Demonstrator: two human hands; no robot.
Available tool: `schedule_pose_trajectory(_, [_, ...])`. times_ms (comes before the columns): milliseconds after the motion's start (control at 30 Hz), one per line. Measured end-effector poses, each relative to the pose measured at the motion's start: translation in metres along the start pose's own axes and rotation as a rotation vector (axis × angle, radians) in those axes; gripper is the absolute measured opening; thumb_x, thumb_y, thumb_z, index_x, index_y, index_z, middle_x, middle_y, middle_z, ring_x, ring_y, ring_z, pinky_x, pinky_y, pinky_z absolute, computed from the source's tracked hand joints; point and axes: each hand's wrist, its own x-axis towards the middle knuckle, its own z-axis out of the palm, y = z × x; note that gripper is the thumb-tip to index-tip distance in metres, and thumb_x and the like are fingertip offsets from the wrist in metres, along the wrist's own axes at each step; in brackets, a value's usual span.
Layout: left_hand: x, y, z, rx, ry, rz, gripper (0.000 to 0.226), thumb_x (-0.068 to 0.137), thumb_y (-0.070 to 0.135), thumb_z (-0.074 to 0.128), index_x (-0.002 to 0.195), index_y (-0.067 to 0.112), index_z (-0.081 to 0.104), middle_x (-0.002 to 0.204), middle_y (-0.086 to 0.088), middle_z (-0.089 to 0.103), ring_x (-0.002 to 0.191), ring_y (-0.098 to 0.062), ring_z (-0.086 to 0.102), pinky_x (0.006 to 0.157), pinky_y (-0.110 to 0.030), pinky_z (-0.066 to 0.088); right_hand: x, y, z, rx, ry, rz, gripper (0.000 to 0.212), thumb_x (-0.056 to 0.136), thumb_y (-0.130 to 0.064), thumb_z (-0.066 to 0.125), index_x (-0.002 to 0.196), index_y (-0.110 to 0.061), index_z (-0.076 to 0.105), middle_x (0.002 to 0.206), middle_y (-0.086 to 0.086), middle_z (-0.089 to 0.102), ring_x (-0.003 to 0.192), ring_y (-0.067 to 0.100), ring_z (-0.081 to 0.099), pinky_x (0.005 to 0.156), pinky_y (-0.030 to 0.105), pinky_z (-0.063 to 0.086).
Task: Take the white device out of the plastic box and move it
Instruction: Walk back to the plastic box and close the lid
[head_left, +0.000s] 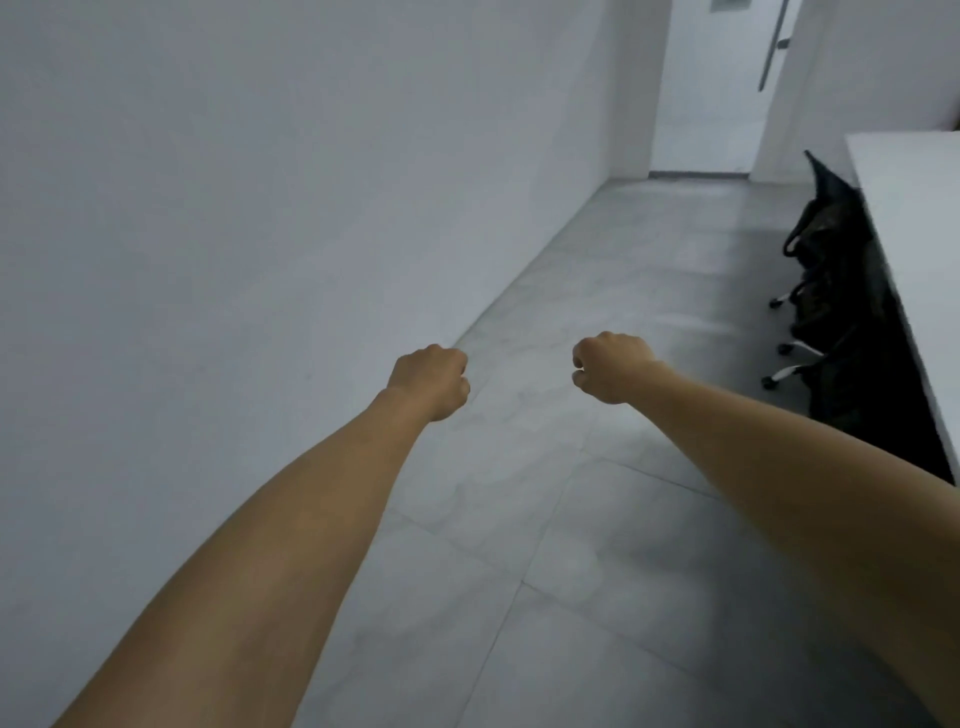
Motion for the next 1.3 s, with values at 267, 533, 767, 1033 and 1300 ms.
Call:
schedule_pose_trajectory(267, [0.199, 0.032, 0.02, -0.036, 0.029, 0.173, 0.029, 0.092, 0.029, 0.043, 0.11, 0.014, 0.06, 0.11, -0.01, 0.063, 0.094, -0.031, 0.06, 0.072, -0.033, 0.042, 0.131, 0.102, 0.006, -0.081, -0.012, 0.144, 0.022, 0.091, -0.024, 0.051, 0.104, -0.013, 0.064, 0.106, 0.011, 0.064, 0.092, 0.032, 0.062, 0.07, 0.031, 0.042])
schedule_pose_trajectory(533, [0.408, 0.069, 0.011, -0.047, 0.022, 0.23, 0.031, 0.093, 0.03, 0.044, 0.115, 0.013, 0.059, 0.115, -0.012, 0.061, 0.098, -0.032, 0.06, 0.077, -0.036, 0.046, 0.289, 0.209, -0.013, -0.118, -0.028, 0.206, 0.01, 0.091, -0.019, 0.049, 0.087, -0.013, 0.055, 0.102, 0.012, 0.064, 0.084, 0.03, 0.059, 0.065, 0.03, 0.038])
schedule_pose_trajectory(767, [0.596, 0.092, 0.033, -0.058, -0.005, 0.283, 0.03, 0.093, 0.028, 0.043, 0.113, 0.013, 0.059, 0.115, -0.011, 0.061, 0.099, -0.031, 0.059, 0.076, -0.034, 0.044, 0.439, 0.292, -0.004, -0.201, -0.046, 0.194, 0.012, 0.092, -0.017, 0.047, 0.081, -0.012, 0.051, 0.096, 0.01, 0.064, 0.078, 0.03, 0.058, 0.062, 0.031, 0.037])
schedule_pose_trajectory(1033, [0.829, 0.117, 0.054, 0.012, 0.02, 0.442, 0.015, 0.092, 0.02, 0.042, 0.088, 0.012, 0.054, 0.1, -0.011, 0.063, 0.084, -0.03, 0.06, 0.066, -0.032, 0.039, 0.625, 0.393, 0.014, -0.31, -0.014, 0.197, 0.013, 0.094, -0.017, 0.046, 0.087, -0.013, 0.056, 0.098, 0.01, 0.066, 0.088, 0.032, 0.065, 0.063, 0.033, 0.038])
schedule_pose_trajectory(1300, [1.063, 0.194, 0.038, 0.047, 0.052, 0.595, 0.015, 0.093, 0.018, 0.042, 0.079, 0.015, 0.045, 0.097, -0.012, 0.063, 0.083, -0.031, 0.06, 0.062, -0.032, 0.035, 0.775, 0.543, 0.011, -0.265, 0.041, 0.339, 0.016, 0.091, -0.015, 0.047, 0.093, -0.012, 0.062, 0.095, 0.007, 0.065, 0.083, 0.031, 0.065, 0.061, 0.032, 0.041])
